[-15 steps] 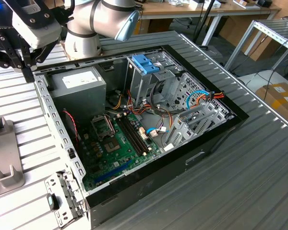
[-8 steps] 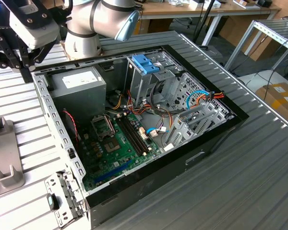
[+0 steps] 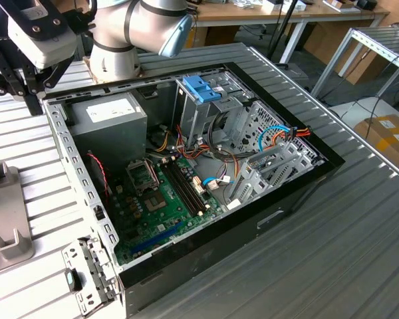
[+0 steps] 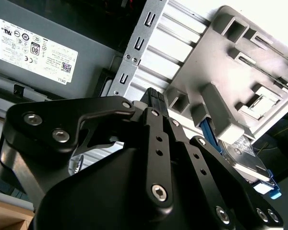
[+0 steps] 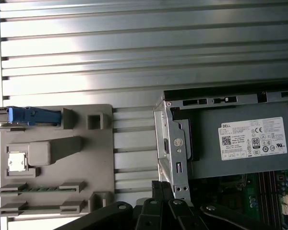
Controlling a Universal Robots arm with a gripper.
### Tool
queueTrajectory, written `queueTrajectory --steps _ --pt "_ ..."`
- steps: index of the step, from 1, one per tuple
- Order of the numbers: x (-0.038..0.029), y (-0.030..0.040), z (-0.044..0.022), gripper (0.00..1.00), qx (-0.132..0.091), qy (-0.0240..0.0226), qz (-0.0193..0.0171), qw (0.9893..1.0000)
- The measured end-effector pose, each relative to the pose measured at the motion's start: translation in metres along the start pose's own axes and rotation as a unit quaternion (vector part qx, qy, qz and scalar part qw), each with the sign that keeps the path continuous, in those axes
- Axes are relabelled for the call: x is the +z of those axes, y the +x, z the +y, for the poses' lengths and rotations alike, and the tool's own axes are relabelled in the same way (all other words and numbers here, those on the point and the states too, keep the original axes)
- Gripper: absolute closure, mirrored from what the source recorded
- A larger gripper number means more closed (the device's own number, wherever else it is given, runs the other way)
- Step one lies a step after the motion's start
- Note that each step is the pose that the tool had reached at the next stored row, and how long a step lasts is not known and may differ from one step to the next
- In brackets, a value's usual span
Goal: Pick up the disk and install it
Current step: 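Reach for the disk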
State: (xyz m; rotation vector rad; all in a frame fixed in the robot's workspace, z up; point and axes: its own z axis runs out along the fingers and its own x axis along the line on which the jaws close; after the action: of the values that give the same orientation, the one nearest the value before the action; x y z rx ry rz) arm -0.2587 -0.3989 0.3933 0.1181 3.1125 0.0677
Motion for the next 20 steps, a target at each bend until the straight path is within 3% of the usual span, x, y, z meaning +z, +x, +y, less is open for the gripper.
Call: queueTrajectory --steps 20 --pt "-0.0006 0.0179 -0.0014 0.90 0.000 0.0001 0.0001 1.0000"
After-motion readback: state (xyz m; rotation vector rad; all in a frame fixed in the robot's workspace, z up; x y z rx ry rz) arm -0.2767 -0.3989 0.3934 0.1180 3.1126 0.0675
